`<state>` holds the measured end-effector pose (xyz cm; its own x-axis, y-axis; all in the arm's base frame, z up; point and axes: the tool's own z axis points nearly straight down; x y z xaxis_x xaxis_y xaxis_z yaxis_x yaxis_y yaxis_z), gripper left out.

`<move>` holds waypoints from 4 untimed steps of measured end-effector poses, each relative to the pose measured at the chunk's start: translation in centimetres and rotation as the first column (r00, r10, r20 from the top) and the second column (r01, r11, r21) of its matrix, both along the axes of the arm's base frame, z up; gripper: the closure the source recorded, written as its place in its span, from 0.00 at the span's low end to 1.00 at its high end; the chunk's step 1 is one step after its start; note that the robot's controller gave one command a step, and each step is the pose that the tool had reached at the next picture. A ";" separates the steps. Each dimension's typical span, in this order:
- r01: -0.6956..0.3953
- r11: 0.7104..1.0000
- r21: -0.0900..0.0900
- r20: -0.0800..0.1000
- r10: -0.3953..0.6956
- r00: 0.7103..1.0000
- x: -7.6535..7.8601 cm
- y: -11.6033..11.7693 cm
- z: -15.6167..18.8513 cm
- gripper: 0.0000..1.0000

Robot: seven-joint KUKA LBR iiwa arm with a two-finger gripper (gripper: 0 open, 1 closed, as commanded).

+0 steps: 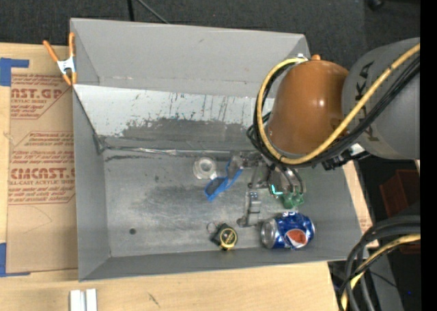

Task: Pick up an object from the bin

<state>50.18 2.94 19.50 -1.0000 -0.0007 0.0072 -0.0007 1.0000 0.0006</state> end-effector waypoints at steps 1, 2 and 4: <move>-0.097 0.995 0.000 0.009 0.097 0.995 5.9 -1.7 -12.8 0.00; 0.047 0.999 0.002 0.011 -0.047 0.999 8.2 0.5 -12.5 0.00; 0.047 0.999 0.002 0.012 -0.047 0.999 8.2 0.6 -12.5 0.00</move>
Offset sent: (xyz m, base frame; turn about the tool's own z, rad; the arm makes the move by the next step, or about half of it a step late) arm 0.0585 -0.0171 -0.1250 -0.0977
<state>58.37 3.51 7.05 -0.9989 0.0466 -0.0051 0.0465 0.9989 0.0029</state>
